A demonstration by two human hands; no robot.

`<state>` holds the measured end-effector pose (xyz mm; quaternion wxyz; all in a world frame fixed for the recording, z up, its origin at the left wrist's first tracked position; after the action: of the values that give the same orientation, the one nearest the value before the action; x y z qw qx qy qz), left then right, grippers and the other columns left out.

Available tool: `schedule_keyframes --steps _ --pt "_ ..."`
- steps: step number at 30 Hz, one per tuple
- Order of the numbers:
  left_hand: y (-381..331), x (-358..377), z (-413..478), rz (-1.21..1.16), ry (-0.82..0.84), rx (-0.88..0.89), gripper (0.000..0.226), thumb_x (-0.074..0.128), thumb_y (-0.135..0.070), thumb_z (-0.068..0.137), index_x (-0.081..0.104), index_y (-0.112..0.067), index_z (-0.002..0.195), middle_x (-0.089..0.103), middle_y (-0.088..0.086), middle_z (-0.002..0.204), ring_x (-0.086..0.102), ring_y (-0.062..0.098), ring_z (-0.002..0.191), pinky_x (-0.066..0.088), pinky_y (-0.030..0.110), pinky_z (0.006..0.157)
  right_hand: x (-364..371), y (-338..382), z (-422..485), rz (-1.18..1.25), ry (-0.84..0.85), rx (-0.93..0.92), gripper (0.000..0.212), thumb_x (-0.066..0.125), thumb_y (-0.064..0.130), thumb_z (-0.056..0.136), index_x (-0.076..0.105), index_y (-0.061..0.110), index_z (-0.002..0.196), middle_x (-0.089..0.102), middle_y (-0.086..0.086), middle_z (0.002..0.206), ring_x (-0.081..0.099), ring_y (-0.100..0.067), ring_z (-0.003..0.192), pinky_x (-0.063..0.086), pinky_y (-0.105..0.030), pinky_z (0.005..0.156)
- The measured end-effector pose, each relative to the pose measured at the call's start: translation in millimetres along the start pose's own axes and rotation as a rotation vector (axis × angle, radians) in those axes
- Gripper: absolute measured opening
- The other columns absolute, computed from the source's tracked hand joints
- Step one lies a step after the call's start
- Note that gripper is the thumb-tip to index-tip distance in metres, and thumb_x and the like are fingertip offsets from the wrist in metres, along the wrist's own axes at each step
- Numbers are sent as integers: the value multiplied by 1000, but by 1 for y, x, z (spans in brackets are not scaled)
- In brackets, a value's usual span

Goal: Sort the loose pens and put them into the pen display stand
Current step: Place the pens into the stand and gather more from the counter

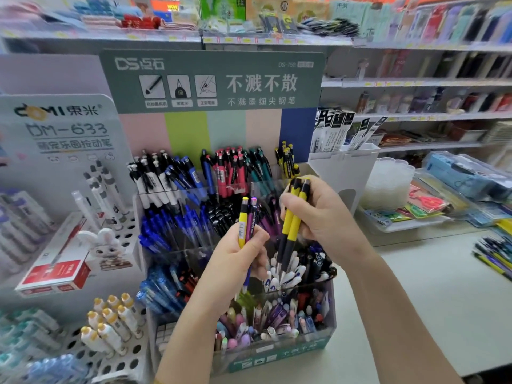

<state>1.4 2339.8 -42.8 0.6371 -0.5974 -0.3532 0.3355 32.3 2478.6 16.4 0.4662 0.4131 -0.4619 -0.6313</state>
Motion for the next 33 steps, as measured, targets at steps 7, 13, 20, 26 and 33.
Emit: schedule_keyframes --steps 7,13,20,26,33 --pt "-13 11 3 456 -135 175 3 42 -27 100 43 -29 101 55 -1 78 44 1 56 41 31 54 15 -10 -2 35 -13 82 24 68 9 85 47 1 93 44 -5 63 41 -8 42 34 -17 37" --pt "-16 18 3 645 -50 256 25 39 -12 99 29 -31 111 49 -3 92 51 5 77 49 23 67 10 -15 0 41 -94 63 19 73 14 82 57 6 89 55 -10 68 60 -27 63 52 -49 58" --pt "-26 24 14 590 -42 264 32 44 -12 98 29 -37 110 48 -11 104 50 5 95 47 25 83 -3 -8 3 15 -214 -20 9 59 9 92 56 1 88 51 -1 58 47 -4 40 34 -14 35" --pt "-28 15 24 377 -104 95 17 50 -25 98 37 -28 108 39 -1 83 38 11 64 38 13 50 -45 8 31 10 -395 -113 13 54 19 96 50 13 86 53 -1 65 53 -8 49 42 -21 44" --pt "-32 22 31 -117 37 14 25 39 0 99 52 -12 117 43 0 69 38 10 55 35 25 54 -57 39 60 -565 -736 -597 12 55 15 94 50 4 96 43 9 75 37 -2 60 32 -2 61"
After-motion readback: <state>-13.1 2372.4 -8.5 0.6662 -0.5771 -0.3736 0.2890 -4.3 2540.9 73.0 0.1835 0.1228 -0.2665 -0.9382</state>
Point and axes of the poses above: each hand's wrist, its own z-axis towards the middle knuckle, its own x-axis out of the palm, y = z × x, the point moved 4 cm from there along z, towards the middle knuckle
